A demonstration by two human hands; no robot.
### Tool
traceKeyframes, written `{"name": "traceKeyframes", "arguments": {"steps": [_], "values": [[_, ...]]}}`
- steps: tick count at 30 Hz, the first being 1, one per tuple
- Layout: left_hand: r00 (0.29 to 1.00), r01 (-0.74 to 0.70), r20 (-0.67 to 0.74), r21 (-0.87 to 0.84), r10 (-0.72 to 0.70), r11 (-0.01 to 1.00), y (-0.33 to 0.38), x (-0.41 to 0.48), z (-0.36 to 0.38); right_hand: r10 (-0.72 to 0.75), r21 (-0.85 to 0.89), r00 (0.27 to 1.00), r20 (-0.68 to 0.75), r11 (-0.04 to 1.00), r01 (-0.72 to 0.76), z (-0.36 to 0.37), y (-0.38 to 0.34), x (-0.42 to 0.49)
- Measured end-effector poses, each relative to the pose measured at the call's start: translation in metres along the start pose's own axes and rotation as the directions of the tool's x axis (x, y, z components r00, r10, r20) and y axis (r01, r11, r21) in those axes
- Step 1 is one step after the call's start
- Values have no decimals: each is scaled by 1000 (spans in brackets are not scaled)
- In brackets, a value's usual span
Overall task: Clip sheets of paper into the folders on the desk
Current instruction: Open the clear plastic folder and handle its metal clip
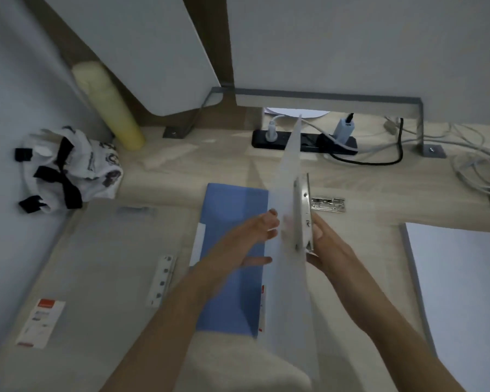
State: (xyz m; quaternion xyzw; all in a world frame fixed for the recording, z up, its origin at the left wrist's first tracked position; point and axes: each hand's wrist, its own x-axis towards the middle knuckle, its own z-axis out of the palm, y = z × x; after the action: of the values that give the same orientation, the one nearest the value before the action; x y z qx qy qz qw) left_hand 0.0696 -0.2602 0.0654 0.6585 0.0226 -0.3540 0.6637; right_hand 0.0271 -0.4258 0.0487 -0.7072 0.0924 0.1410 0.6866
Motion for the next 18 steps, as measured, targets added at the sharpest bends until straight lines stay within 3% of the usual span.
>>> {"name": "traceKeyframes", "arguments": {"steps": [5,11,15,18], "values": [[993,-40,-113,-15,38,999,7,-17,-40,43,-161,971,234,987,-5,47,14,18],[915,-114,-397,-74,75,991,-24,-38,-101,129,-468,961,244,884,0,61,60,47],[856,-67,-515,-18,48,998,-50,-39,-128,141,-783,979,145,621,27,48,90,58],[847,22,-529,-61,-51,998,-74,-36,-145,144,-903,984,105,428,34,39,113,56]]}}
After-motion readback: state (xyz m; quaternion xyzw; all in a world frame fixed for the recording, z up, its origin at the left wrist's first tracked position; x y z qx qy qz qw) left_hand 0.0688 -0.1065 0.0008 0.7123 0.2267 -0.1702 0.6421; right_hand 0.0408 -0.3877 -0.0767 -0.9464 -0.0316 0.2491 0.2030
